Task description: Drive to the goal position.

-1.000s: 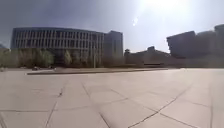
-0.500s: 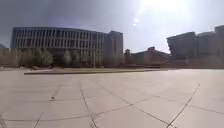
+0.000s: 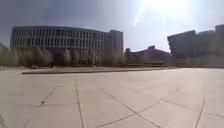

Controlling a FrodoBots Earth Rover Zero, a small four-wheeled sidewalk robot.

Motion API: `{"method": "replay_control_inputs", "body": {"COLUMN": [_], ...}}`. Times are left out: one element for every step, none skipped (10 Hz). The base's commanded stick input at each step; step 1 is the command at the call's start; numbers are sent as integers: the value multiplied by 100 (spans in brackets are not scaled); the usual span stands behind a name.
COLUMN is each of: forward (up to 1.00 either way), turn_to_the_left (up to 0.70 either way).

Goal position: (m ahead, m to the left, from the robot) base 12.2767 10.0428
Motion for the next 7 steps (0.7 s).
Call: {"method": "replay_control_inputs", "body": {"forward": [70,70,70,70,70,70,70], "turn_to_the_left": [36,36,36,36,36,36,36]}}
